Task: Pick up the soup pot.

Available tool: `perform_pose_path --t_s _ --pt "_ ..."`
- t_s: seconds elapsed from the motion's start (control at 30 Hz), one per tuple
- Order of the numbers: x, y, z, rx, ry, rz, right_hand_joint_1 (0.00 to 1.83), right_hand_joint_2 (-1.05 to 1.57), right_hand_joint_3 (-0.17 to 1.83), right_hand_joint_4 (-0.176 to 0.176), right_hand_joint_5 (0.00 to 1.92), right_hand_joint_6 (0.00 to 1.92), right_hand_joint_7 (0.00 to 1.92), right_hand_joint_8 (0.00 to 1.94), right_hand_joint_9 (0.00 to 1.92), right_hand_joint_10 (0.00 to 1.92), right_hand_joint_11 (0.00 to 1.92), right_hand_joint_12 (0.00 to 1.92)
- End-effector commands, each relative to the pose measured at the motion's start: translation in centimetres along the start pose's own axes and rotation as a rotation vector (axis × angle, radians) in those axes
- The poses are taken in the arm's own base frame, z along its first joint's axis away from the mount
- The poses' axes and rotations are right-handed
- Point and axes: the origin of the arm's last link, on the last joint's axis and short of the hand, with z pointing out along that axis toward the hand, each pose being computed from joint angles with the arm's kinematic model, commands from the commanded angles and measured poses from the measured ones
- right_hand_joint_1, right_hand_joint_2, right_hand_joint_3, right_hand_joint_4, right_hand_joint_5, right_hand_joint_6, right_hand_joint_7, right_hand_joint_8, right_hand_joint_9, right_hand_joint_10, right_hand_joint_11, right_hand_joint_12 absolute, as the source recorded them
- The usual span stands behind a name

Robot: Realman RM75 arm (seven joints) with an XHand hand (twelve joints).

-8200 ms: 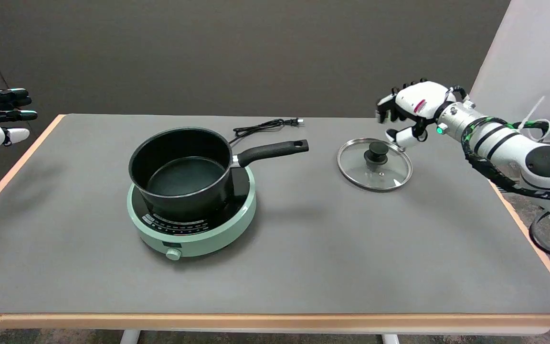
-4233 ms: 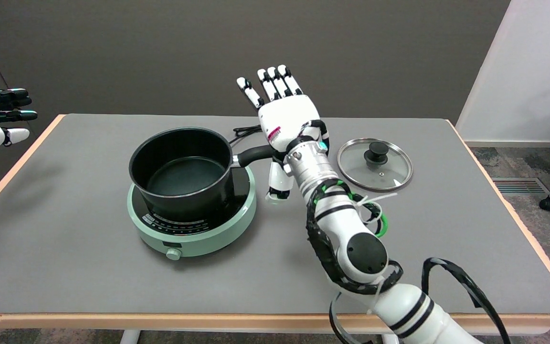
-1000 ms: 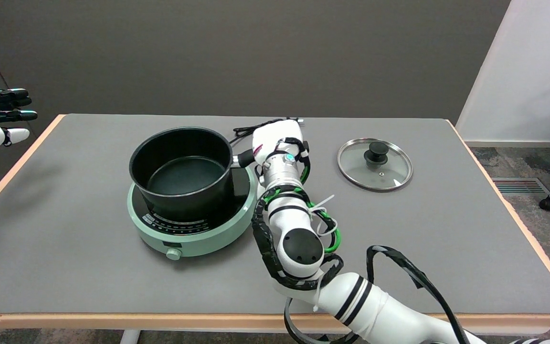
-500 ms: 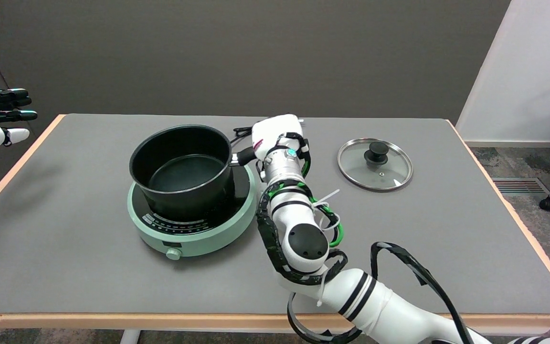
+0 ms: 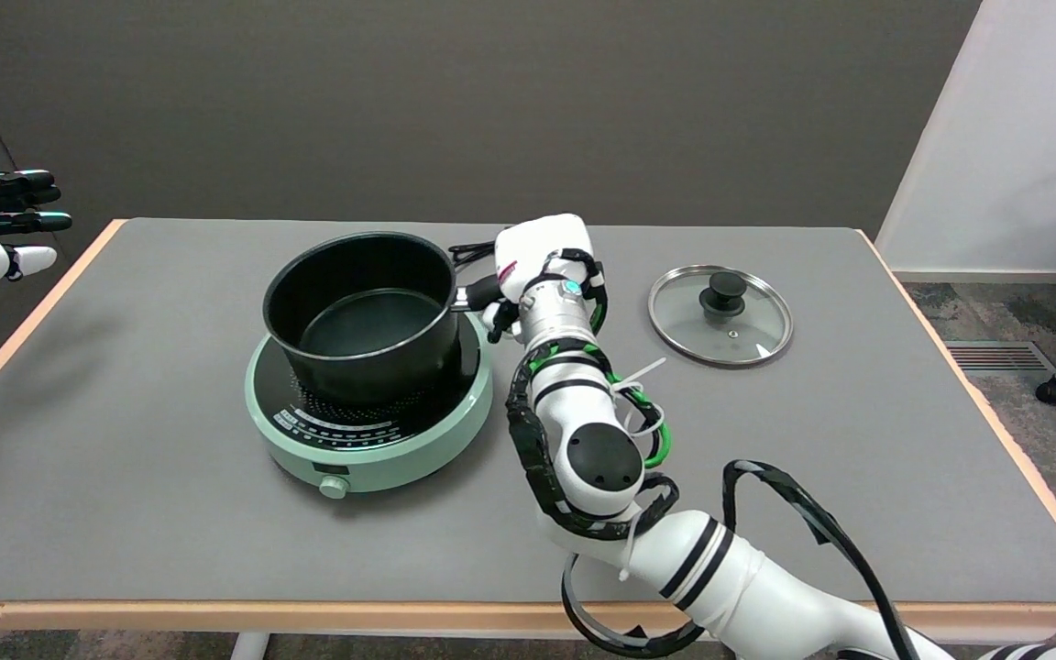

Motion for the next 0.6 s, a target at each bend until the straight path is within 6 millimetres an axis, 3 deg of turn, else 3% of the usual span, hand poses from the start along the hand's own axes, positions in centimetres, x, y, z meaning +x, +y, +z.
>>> perform_pose_path --t_s 0.03,0.2,0.37,0.6 --pt "-0.4 1.0 0.1 -0.008 0.006 -0.009 0.7 1.24 0.17 -0.027 1.91 1.91 1.91 1.91 1.91 1.91 1.91 1.91" --pt "-0.6 1.7 0.0 -0.015 0.014 -0.02 0.76 1.2 0.25 -0.027 1.91 1.91 1.91 1.91 1.91 1.91 1.91 1.91" --pt "-0.6 3.1 0.0 -0.033 0.033 -0.032 0.85 1.09 0.47 -0.029 1.91 1.91 1.91 1.91 1.91 1.91 1.91 1.91" --pt "-0.5 6.7 0.0 -0.067 0.067 -0.035 0.89 1.03 0.7 -0.045 1.89 1.89 1.89 1.89 1.89 1.89 1.89 1.89"
